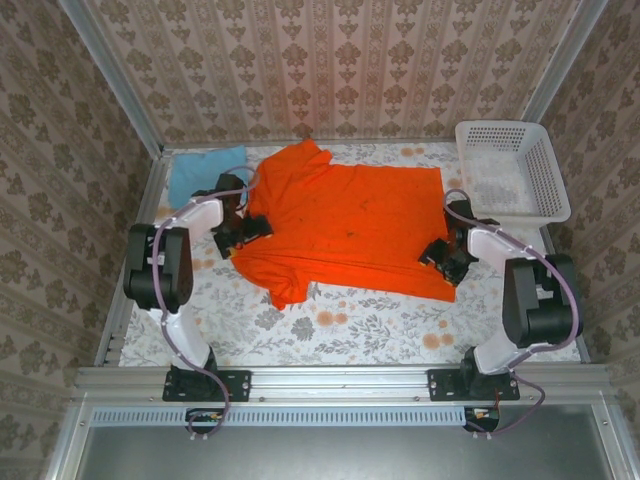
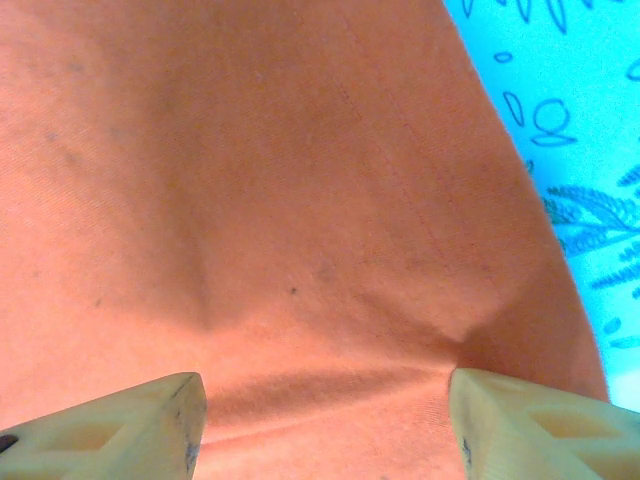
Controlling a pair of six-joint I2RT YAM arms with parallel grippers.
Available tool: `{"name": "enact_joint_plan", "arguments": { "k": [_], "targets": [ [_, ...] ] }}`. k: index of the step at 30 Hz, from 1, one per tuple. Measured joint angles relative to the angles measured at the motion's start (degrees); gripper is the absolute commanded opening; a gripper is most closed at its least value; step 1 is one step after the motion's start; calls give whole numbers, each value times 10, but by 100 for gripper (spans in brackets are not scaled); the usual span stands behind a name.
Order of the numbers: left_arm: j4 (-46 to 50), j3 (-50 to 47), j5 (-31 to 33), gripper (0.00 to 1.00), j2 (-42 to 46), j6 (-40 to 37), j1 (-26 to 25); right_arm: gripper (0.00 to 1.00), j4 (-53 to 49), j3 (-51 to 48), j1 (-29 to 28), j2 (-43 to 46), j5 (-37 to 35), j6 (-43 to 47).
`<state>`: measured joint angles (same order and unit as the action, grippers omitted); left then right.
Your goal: Fold and stack the t-shirts
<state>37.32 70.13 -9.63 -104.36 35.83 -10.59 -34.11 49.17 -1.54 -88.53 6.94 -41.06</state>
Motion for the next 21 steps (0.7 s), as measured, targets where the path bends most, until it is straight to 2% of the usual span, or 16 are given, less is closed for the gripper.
{"name": "enact_joint_plan", "arguments": {
  "k": [2,5,6,10,15,18,21],
  "targets": [
    [5,0,-7,91,23,0,10,69,7,-12,-3,31,8,5],
    [7,-18,-33,72,74,-3,6,67,12,-23,-15,70,17,15],
    [9,-27,-40,69,88,-6,1,66,13,-25,-22,80,20,19],
    [33,-73,-68,51,145,-25,-51,60,7,-27,-49,104,28,26],
    [60,-166,-90,41,207,-16,-130,55,-35,-30,-61,105,27,23],
    [65,-224,-101,37,240,11,-144,53,-51,-40,-61,105,27,23],
    [55,-262,-115,37,250,37,-149,53,-62,-49,-61,107,28,23]
  ]
}}
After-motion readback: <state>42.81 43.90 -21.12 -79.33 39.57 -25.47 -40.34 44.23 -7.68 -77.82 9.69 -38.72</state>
